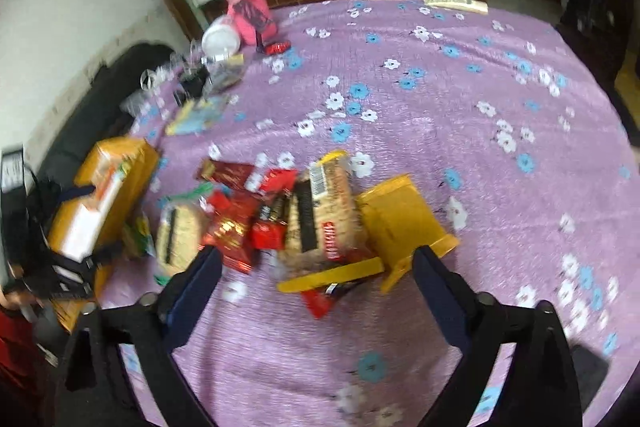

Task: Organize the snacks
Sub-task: 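Return both grippers to the snack pile on the table, then grasp a green garlic pea bag with the left gripper while the right grasps a red candy packet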

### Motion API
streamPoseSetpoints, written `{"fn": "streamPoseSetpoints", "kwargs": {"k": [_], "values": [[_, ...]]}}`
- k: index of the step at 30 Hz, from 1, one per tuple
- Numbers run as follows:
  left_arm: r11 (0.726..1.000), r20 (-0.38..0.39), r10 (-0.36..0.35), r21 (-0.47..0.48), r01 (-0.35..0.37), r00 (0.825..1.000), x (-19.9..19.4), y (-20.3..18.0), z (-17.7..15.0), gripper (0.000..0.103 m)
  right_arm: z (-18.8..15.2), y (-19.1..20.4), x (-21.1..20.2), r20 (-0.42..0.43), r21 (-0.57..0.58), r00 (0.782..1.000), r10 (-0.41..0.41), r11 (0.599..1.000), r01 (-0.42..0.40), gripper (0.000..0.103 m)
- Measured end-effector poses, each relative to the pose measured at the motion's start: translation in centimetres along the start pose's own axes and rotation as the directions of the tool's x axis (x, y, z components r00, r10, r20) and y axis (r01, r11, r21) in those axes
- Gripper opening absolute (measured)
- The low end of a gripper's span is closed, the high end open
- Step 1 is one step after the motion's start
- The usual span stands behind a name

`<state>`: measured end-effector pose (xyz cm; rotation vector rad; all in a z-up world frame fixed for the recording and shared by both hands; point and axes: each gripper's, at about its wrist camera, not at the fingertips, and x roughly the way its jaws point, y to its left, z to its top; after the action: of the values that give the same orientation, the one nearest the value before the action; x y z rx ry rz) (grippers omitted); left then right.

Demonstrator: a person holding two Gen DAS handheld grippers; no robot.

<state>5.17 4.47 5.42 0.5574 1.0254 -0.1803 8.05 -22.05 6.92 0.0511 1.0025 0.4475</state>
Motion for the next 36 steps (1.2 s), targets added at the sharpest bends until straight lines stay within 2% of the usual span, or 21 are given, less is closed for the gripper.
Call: {"fn": "streamPoseSetpoints", "kwargs": {"k": [2,5,8,10,12,14,15,17,21,23,24,26,28,29,30,33,36], "values": [[1.000,-0.019,-0.013,-0.001,0.013,1.000,0.7,0.0,0.1,0.077,0.0,0.6,0.1,-0.009,-0.046,1.000,0.005,0.999,-0.005,0.092],[1.000,-0.049,-0.028,-0.001,0.028,0.998,1.6,0.0,0.2,0.068,0.5,0.9,0.3,-0.014,-0.025,0.998,0.069,0.997,-0.069,0.089],[0.999,-0.070,-0.054,-0.002,0.054,0.996,2.3,-0.2,0.2,0.062,1.4,1.6,1.4,-0.029,0.007,0.993,0.111,0.994,-0.111,0.073],[0.996,-0.072,-0.084,-0.014,0.083,0.994,2.4,0.0,0.3,0.057,2.1,2.1,2.5,-0.043,0.033,0.991,0.126,0.992,-0.124,0.066],[0.994,-0.075,-0.112,-0.025,0.110,0.991,2.4,0.0,0.4,0.049,2.6,2.7,3.3,-0.046,0.047,0.992,0.121,0.992,-0.119,0.060],[0.990,-0.079,-0.141,-0.028,0.139,0.987,2.4,-0.3,0.4,0.034,3.1,3.0,4.4,-0.059,0.066,0.993,0.105,0.993,-0.101,0.052],[0.987,-0.082,-0.160,-0.030,0.158,0.984,2.4,-0.4,0.4,0.032,3.3,3.1,5.0,-0.071,0.077,0.994,0.086,0.994,-0.080,0.050],[0.984,-0.087,-0.175,-0.036,0.173,0.981,2.2,-0.8,0.5,0.031,3.4,3.4,5.8,-0.089,0.077,0.994,0.060,0.996,-0.053,0.047],[0.971,-0.082,-0.228,-0.090,0.221,0.970,2.2,-0.1,0.5,0.031,3.4,4.6,6.5,-0.088,0.007,0.996,-0.013,1.000,0.014,0.035],[0.973,-0.083,-0.215,-0.098,0.207,0.973,2.2,0.3,0.3,0.032,3.3,4.7,6.5,-0.083,-0.029,0.995,-0.049,0.998,0.047,0.027],[0.973,-0.085,-0.215,-0.100,0.206,0.973,2.3,0.5,0.3,0.032,3.2,4.7,6.4,-0.081,-0.045,0.995,-0.058,0.997,0.055,0.026],[0.972,-0.088,-0.219,-0.107,0.209,0.972,2.4,0.7,0.2,0.042,3.0,4.7,6.4,-0.076,-0.071,0.994,-0.072,0.995,0.067,0.023],[0.972,-0.093,-0.223,-0.096,0.215,0.970,2.4,0.6,0.1,0.046,2.7,4.7,6.1,-0.071,-0.099,0.993,-0.096,0.991,0.089,0.021],[0.971,-0.101,-0.228,-0.089,0.220,0.968,2.5,0.4,0.0,0.046,2.6,4.7,5.9,-0.066,-0.109,0.992,-0.104,0.989,0.097,0.020],[0.971,-0.113,-0.234,-0.082,0.226,0.966,2.6,0.1,-0.1,0.046,2.5,4.6,5.7,-0.063,-0.115,0.991,-0.114,0.988,0.106,0.016],[0.971,-0.127,-0.237,-0.050,0.232,0.963,2.6,-1.0,-0.5,0.045,2.2,3.4,4.9,-0.058,-0.107,0.991,-0.120,0.988,0.113,0.014],[0.958,-0.132,-0.282,-0.088,0.272,0.950,2.2,-1.1,-0.6,0.042,2.1,2.6,4.3,-0.060,-0.090,0.992,-0.108,0.991,0.103,0.014]]}}
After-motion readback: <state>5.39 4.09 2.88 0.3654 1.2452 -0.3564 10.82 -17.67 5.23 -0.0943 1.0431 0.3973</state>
